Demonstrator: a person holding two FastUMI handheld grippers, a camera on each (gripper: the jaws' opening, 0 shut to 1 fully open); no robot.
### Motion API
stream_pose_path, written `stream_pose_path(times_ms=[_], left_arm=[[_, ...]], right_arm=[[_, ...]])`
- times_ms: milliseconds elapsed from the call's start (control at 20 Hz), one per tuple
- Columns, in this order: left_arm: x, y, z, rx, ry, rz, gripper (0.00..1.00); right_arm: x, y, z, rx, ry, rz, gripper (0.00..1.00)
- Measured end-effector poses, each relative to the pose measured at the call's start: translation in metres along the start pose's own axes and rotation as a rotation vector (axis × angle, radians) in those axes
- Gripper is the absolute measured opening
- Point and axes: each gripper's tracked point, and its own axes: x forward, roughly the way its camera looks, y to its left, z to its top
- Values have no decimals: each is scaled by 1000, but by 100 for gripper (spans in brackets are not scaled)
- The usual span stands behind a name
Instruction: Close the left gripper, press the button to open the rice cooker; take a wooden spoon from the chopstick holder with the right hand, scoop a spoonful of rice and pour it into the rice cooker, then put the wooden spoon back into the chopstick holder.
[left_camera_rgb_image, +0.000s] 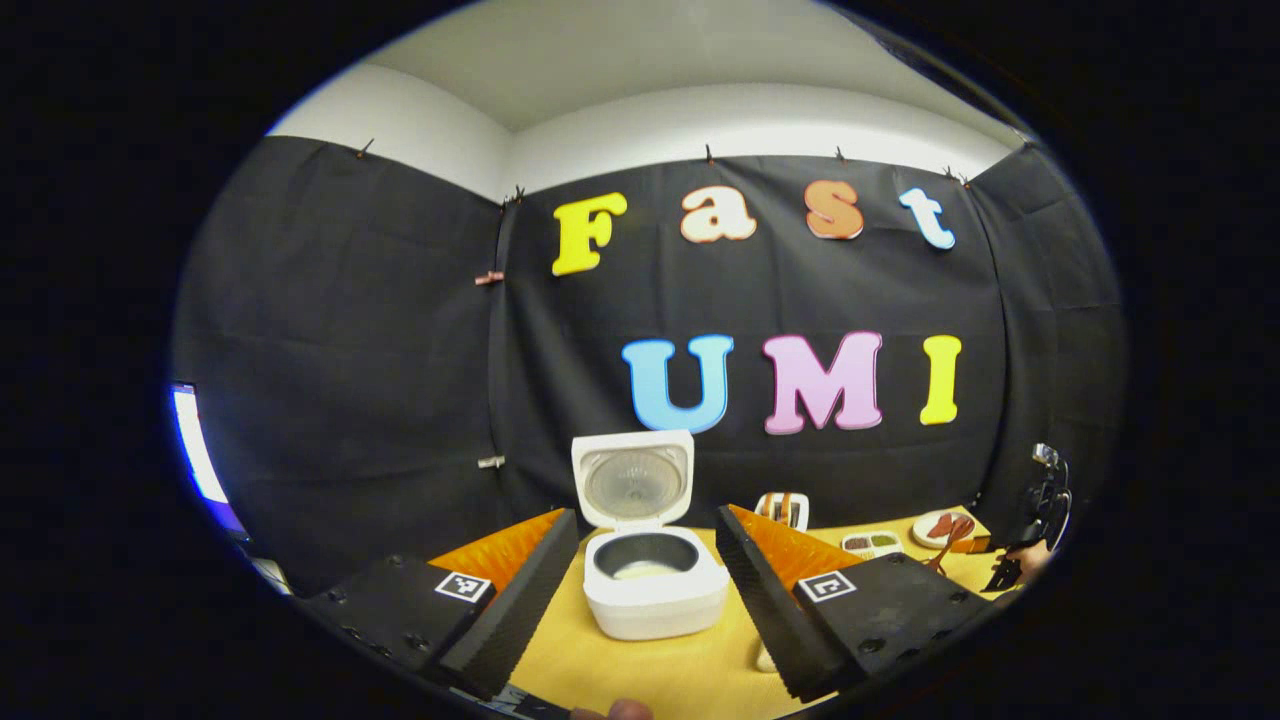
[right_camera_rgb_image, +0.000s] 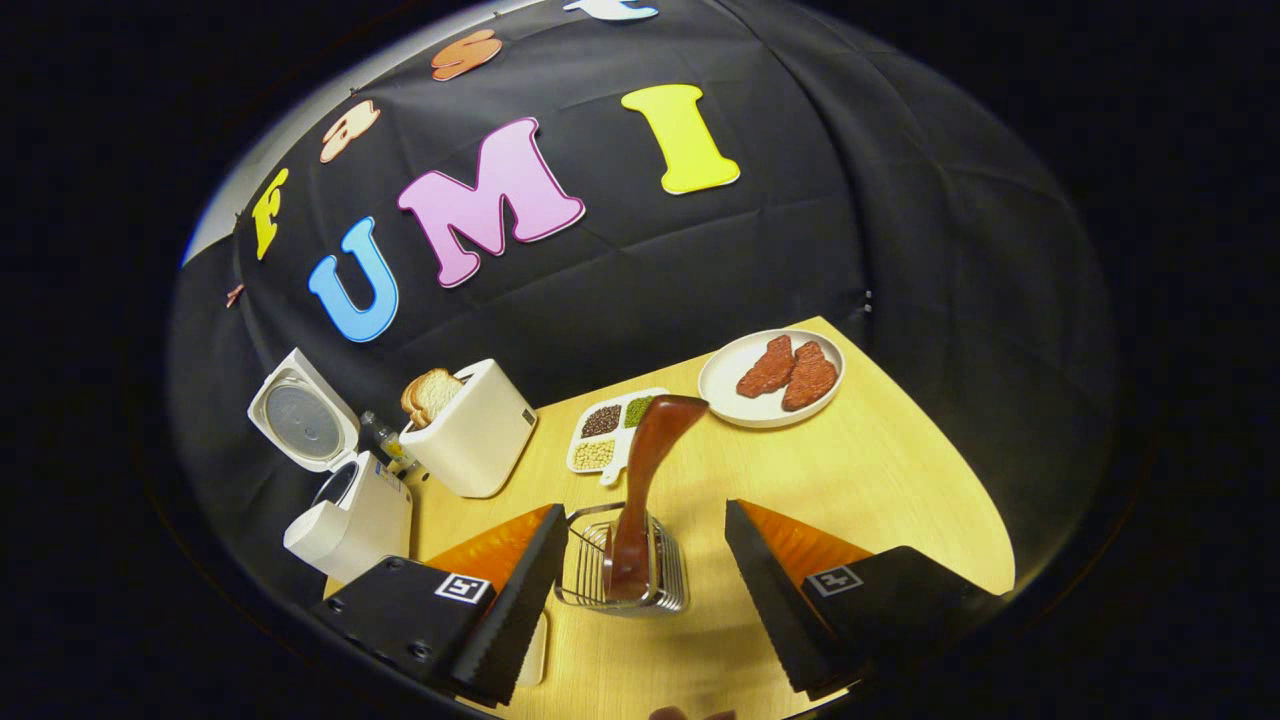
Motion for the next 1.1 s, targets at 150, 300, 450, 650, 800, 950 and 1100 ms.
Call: stream_pose_path(times_ms=[150, 300, 450, 650, 800, 950, 1100], left_arm=[[34, -3, 14, -42, -47, -7, 94], [72, 4, 46, -57, -122, -12, 94], [120, 6, 87, -39, -224, -49, 94], [198, 16, 112, -45, -252, -100, 94], [256, 31, 107, -88, -210, -109, 94], [308, 40, 102, -107, -188, -129, 98], [355, 40, 81, -96, -128, -173, 95]], right_arm=[[-39, -2, 18, -129, -85, -9, 98], [-89, 13, 43, -197, -164, 1, 98], [-133, 27, 64, -237, -234, -14, 98], [-184, 49, 79, -253, -305, -74, 98], [-210, 67, 75, -278, -325, -124, 98], [-232, 90, 70, -308, -341, -168, 98], [-255, 113, 65, -326, -361, -206, 98]])
